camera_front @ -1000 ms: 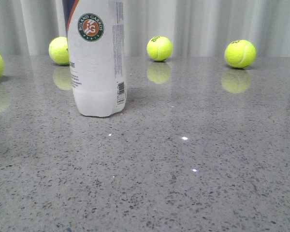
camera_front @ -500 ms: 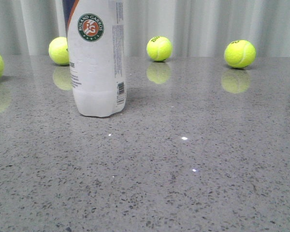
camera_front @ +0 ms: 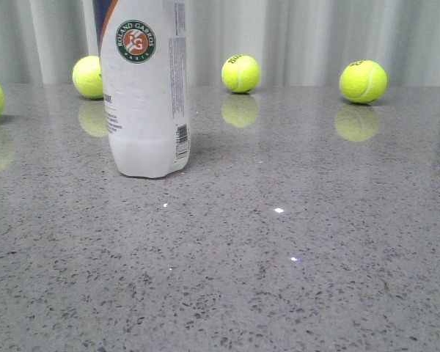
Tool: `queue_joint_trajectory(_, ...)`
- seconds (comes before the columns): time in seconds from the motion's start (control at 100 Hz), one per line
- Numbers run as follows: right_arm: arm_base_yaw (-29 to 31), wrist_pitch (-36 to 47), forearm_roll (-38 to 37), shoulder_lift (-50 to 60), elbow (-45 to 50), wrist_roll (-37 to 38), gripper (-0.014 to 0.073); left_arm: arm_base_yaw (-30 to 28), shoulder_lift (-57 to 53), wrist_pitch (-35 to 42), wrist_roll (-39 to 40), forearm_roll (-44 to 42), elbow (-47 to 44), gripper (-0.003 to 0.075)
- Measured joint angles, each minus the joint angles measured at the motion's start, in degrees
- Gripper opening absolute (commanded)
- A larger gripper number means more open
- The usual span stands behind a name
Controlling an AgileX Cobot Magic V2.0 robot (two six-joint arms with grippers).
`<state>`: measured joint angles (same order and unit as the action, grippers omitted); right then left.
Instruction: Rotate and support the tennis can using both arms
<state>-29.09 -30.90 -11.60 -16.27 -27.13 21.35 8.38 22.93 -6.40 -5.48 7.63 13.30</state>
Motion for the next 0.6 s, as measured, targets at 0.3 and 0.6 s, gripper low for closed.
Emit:
queue_joint_trajectory(0.3,0.0,0.0,0.0,0.0,0.0,0.0,-0.0057,-5.6,-14.8,0.7,5.5,-8.1,-10.0,-0.0021)
queue_joint_trajectory(0.6,0.0,0.0,0.0,0.0,0.0,0.0,-0.0057,-10.1,-23.2,-2.7,6.5,-9.4,-13.2,-0.0021)
